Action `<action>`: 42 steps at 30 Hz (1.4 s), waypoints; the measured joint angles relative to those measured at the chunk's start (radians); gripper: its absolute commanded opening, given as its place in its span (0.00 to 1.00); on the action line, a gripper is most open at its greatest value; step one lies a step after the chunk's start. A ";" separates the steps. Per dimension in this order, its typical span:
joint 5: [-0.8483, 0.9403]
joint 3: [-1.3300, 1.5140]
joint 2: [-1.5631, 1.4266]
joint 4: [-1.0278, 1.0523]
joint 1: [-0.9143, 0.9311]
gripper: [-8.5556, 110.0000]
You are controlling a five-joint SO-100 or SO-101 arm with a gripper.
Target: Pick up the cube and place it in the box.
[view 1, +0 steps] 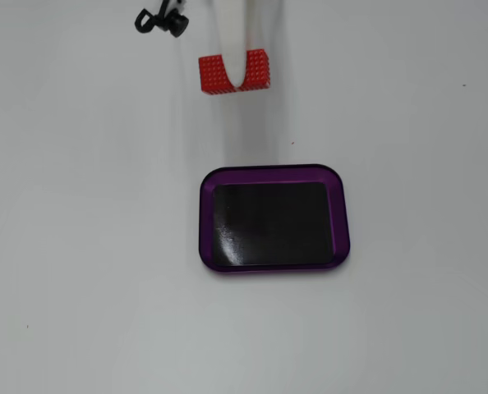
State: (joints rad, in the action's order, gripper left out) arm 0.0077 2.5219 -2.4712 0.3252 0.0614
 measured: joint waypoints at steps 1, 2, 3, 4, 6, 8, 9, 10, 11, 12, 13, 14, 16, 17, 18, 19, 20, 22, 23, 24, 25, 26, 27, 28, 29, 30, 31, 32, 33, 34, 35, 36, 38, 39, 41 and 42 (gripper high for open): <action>0.011 0.051 0.003 -0.052 0.000 0.07; 0.017 0.081 0.023 -0.100 -0.003 0.07; 0.021 0.087 0.054 -0.130 -0.003 0.07; 0.025 0.086 0.089 -0.158 0.000 0.07; 0.026 0.061 0.193 -0.189 0.011 0.07; 0.026 0.011 0.327 -0.196 0.014 0.07; 0.026 -0.025 0.394 -0.198 0.014 0.07; 0.026 -0.064 0.457 -0.198 0.014 0.07; 0.026 -0.103 0.517 -0.199 0.011 0.07; 0.026 -0.141 0.577 -0.199 0.009 0.07; 0.026 -0.179 0.634 -0.199 0.008 0.07; 0.026 -0.216 0.686 -0.199 0.008 0.07; 0.026 -0.284 0.769 -0.199 0.008 0.07; 0.026 -0.313 0.795 -0.199 0.006 0.07; 0.026 -0.341 0.815 -0.198 -0.005 0.07; 0.026 -0.362 0.825 -0.192 -0.015 0.07; 0.026 -0.382 0.833 -0.179 -0.026 0.07; 0.029 -0.403 0.838 -0.156 -0.055 0.07; 0.031 -0.410 0.839 -0.152 -0.063 0.07; 0.035 -0.413 0.839 -0.147 -0.066 0.07; 0.038 -0.416 0.841 -0.141 -0.069 0.07; 0.038 -0.416 0.841 -0.138 -0.066 0.07; 0.038 -0.416 0.841 -0.135 -0.064 0.08; 0.038 -0.416 0.841 -0.133 -0.063 0.09; 0.038 -0.416 0.841 -0.133 -0.066 0.11; 0.040 -0.416 0.841 -0.133 -0.069 0.13; 0.041 -0.416 0.841 -0.133 -0.074 0.15; 0.041 -0.416 0.841 -0.133 -0.077 0.18; 0.041 -0.416 0.841 -0.133 -0.078 0.20; 0.041 -0.416 0.841 -0.133 -0.080 0.22; 0.041 -0.416 0.841 -0.133 -0.080 0.23; 0.041 -0.416 0.841 -0.133 -0.077 0.24; 0.041 -0.416 0.841 -0.133 -0.071 0.24; 0.041 -0.416 0.839 -0.133 -0.071 0.24; 0.041 -0.416 0.811 -0.133 -0.069 0.24; 0.041 -0.416 0.792 -0.127 -0.069 0.24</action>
State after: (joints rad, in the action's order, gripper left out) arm 0.0491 2.1062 -1.6797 0.1979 -0.0077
